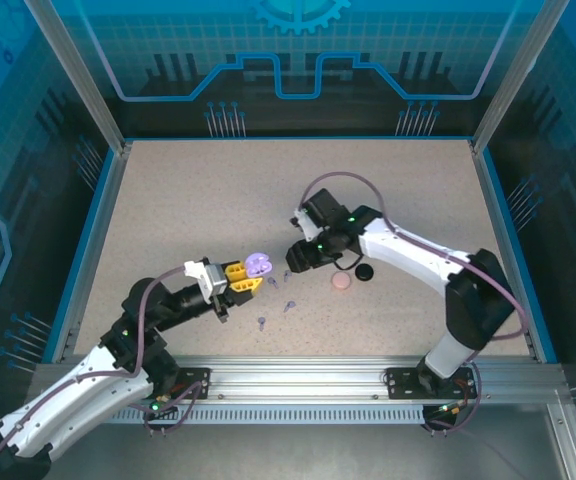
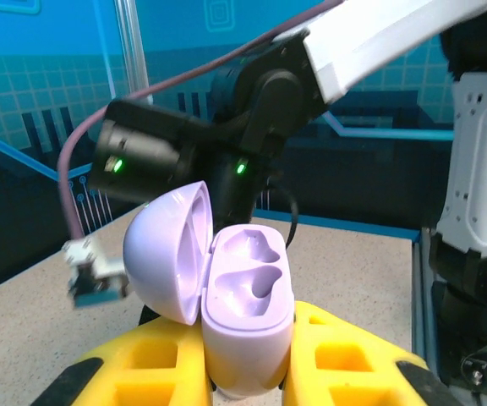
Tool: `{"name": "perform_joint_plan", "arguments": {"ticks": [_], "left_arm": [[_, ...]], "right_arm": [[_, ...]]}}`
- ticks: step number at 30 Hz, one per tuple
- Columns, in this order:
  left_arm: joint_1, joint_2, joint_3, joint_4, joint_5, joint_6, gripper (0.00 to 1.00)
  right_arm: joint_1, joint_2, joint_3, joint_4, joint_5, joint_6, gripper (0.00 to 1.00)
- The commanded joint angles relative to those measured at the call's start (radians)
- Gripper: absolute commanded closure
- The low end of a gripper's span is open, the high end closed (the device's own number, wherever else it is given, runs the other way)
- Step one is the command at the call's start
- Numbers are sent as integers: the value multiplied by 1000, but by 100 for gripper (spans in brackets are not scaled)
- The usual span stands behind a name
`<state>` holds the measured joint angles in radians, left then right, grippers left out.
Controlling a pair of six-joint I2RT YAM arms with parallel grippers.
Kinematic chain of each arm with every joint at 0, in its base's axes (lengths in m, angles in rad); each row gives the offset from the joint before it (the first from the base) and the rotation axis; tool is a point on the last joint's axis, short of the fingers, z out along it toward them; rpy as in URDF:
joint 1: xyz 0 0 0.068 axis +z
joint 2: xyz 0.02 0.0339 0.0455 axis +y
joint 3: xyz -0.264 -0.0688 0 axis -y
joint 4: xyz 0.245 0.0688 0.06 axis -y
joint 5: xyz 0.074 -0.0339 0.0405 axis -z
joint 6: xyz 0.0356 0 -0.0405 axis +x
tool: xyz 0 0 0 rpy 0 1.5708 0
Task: Insert wireless bluetooth earbuds into charging case
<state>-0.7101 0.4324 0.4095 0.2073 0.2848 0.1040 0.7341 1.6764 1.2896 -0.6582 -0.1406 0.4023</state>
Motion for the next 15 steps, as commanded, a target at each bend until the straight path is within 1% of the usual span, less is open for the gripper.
{"name": "perform_joint_plan", "arguments": {"ticks": [1, 4, 9, 15], "left_arm": [[-7, -16, 62, 4, 19, -49, 95], [-7, -23, 84, 6, 35, -71, 96], [-8, -34, 127, -7, 43, -118, 98], [-7, -35, 155, -29, 59, -128, 99]], "right_arm": [[47, 86, 87, -81, 47, 53, 51], [85, 172, 155, -122, 71, 55, 53], [137, 282, 249, -170, 119, 51, 53], [171, 389, 340, -200, 161, 49, 51]]}}
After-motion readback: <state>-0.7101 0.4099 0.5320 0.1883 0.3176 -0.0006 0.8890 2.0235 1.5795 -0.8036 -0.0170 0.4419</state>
